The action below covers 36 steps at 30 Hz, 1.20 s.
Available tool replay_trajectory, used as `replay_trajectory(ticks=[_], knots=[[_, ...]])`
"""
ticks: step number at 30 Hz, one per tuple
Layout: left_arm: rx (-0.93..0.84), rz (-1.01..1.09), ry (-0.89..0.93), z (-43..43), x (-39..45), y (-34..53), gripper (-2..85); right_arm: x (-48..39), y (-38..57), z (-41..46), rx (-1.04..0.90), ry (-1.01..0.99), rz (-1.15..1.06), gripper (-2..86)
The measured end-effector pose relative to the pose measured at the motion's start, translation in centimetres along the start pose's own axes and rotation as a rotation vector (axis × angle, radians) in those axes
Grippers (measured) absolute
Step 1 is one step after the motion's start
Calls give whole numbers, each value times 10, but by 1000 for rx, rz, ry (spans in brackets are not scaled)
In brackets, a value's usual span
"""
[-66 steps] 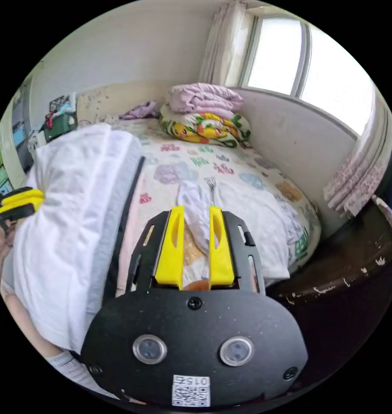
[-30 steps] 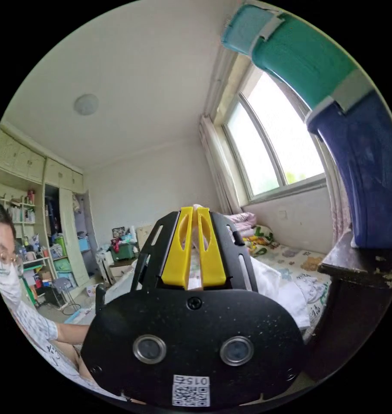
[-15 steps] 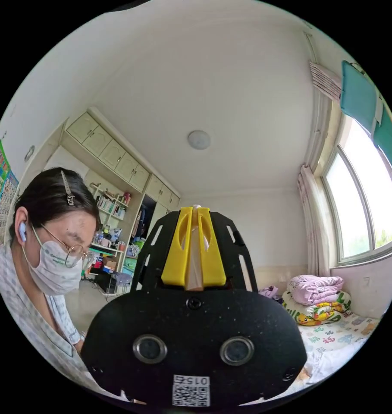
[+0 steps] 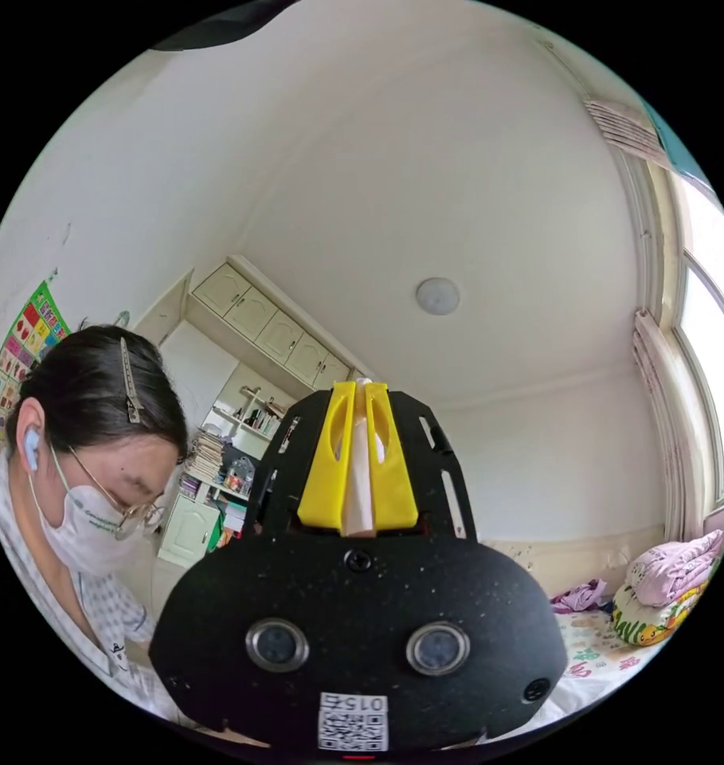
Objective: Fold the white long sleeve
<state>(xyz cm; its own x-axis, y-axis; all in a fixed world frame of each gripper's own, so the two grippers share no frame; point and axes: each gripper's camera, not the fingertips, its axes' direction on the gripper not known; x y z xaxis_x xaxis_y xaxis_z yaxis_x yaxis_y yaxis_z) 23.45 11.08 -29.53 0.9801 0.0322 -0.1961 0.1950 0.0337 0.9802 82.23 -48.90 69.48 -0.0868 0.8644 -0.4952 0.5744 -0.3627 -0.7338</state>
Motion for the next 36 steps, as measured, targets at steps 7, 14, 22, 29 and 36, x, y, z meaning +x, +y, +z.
replay_trajectory(ticks=[7,14,22,29,36], knots=[[-108,-121,-166,-2,-109,-42,9,101,146,71,-416,120,123,18],[-475,-243,-111,47,-210,7,15,212,410,111,-1214,667,151,40],[-557,-352,161,77,-266,11,16,282,520,164,-1185,537,170,63],[-345,-315,-305,-44,-312,-73,26,276,643,327,-1304,-491,353,111],[-266,-501,-515,-99,-346,-96,70,217,765,401,-1772,-812,93,162]])
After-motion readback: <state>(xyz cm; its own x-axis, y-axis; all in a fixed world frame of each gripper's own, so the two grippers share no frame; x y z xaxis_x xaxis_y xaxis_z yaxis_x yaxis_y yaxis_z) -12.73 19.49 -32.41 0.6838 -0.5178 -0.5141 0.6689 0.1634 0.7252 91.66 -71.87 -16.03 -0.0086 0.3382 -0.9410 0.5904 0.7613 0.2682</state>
